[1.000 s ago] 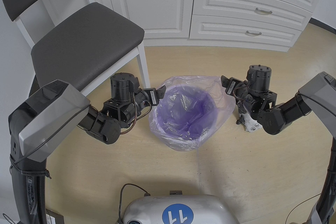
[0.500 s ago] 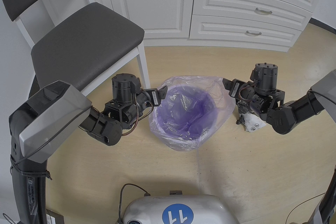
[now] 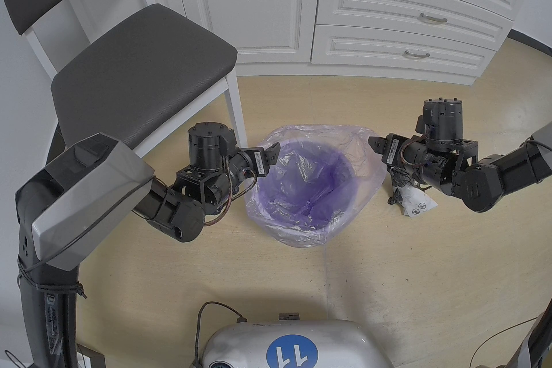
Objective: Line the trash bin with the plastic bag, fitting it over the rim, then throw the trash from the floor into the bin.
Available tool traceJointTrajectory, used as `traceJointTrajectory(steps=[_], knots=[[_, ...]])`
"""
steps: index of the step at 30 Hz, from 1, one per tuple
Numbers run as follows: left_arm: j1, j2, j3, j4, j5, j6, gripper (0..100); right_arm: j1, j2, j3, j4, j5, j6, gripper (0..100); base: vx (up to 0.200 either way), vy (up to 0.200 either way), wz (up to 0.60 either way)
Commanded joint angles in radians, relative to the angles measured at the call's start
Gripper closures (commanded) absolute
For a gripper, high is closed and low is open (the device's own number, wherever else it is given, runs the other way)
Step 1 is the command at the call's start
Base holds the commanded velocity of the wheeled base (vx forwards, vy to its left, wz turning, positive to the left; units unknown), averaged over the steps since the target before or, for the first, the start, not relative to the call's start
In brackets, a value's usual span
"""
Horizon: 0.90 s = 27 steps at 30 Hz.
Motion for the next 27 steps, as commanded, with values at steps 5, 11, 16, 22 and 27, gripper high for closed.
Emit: traceJointTrajectory(steps=[5,11,16,22,27], knots=[[-0.011,0.013,-0.011,0.0,0.023,0.001,0,-0.001,0.018,-0.013,0.001,-0.001,0.002,0,0.0,0.0,0.0],[-0.004,0.039,-0.029,0.001,0.023,0.002,0,-0.007,0.082,-0.044,-0.006,-0.011,0.008,0,0.0,0.0,0.0],[0.008,0.066,-0.064,0.01,0.023,-0.002,0,-0.009,0.111,-0.058,-0.009,-0.013,0.031,0,0.0,0.0,0.0],[0.022,0.115,-0.115,0.02,0.023,-0.002,0,-0.009,0.154,-0.073,-0.01,-0.013,0.034,0,0.0,0.0,0.0],[0.042,0.158,-0.147,0.021,0.023,-0.002,0,-0.021,0.192,-0.095,-0.009,-0.014,0.041,0,0.0,0.0,0.0]])
